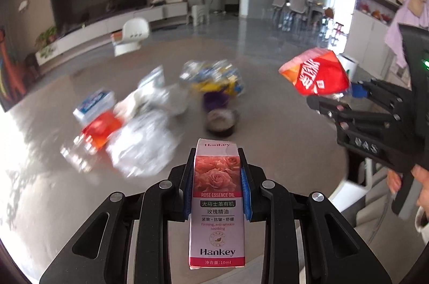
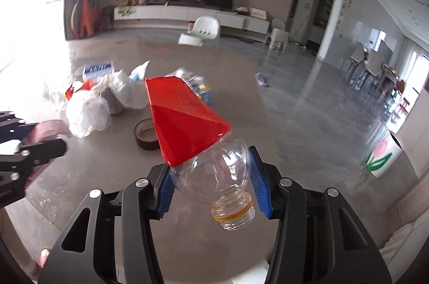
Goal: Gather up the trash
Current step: 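Carry the box and bottle over the white bin and open both tools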
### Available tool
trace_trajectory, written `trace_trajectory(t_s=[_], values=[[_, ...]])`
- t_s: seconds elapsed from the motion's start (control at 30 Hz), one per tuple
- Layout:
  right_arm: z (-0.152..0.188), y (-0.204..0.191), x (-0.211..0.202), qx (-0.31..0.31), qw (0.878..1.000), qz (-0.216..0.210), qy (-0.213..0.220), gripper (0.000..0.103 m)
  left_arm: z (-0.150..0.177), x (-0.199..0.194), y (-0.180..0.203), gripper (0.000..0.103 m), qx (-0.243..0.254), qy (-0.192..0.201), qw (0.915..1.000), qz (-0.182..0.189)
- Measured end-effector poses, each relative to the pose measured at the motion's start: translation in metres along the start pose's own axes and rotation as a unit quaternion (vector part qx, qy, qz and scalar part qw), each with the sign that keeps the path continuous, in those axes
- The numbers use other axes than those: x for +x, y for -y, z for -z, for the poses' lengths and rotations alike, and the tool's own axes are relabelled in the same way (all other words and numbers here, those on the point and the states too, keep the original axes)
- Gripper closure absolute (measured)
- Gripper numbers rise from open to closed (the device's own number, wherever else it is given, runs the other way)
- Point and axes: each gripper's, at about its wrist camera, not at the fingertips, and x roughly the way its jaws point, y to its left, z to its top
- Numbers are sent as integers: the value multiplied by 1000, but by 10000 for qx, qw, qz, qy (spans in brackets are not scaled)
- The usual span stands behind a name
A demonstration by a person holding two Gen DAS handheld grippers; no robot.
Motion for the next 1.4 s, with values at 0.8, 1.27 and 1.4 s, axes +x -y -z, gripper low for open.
trace_trajectory(t_s=[0.8,1.27,1.4], values=[[124,179,-15,1470,9779,1116,-987,51,-35,109,255,76,1064,-512,9778,1733],[164,202,41,1394,9730,1050,-1510,4,-32,161,293,5,1369,-855,9806,1114],[167,207,32,1489,9731,1049,-1414,4,-31,156,298,5,1488,-760,9796,1118]])
